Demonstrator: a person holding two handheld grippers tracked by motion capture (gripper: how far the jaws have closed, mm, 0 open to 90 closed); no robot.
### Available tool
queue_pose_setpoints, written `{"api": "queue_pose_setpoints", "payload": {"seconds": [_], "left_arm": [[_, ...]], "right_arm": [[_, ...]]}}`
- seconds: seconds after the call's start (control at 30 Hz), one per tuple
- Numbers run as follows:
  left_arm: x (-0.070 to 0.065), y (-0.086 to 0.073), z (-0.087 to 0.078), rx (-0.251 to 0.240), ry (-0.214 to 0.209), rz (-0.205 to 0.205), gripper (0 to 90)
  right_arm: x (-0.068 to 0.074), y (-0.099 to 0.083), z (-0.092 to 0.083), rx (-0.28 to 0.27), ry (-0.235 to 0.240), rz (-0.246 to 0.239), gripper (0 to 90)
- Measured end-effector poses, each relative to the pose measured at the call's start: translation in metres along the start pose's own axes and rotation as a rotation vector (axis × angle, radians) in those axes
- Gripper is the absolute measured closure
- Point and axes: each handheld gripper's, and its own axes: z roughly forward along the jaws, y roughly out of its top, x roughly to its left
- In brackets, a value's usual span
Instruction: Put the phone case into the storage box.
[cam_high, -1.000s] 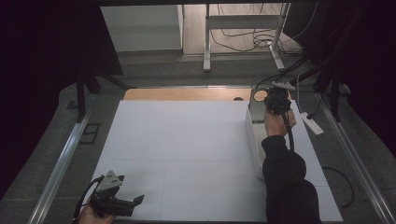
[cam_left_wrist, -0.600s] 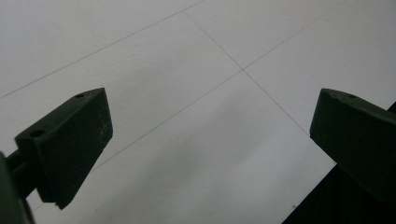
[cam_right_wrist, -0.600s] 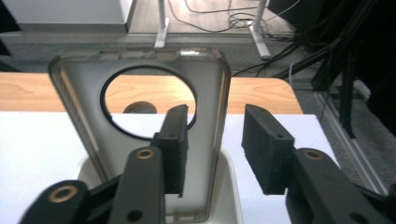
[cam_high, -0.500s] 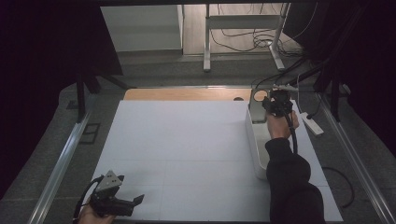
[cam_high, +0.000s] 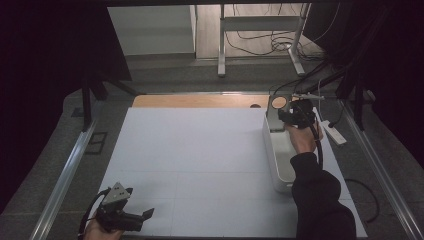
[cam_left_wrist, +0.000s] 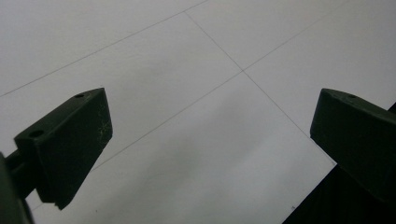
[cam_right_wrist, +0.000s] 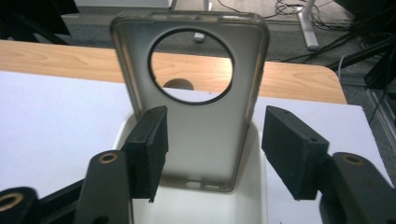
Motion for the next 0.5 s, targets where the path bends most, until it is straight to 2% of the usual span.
{"api": "queue_pose_setpoints", "payload": {"seconds": [0.17, 0.27, 0.43, 0.5], "left_arm": [[0.000, 0.000, 0.000, -0.005, -0.002, -0.002, 0.0], [0.000, 0.000, 0.000, -0.005, -0.002, -0.003, 0.0], [0.001, -0.001, 0.000, -0.007, -0.002, -0.009, 0.0], [0.001, -0.001, 0.000, -0.006, -0.002, -0.010, 0.0]], "right_arm": [[0.002, -0.002, -0.005, 0.010, 0.035, -0.008, 35.3], [0.004, -0.004, -0.010, 0.020, 0.059, -0.029, 32.1], [0.008, -0.007, -0.018, 0.009, 0.090, -0.046, 28.4], [0.010, -0.010, -0.023, 0.029, 0.119, -0.066, 24.8]]}}
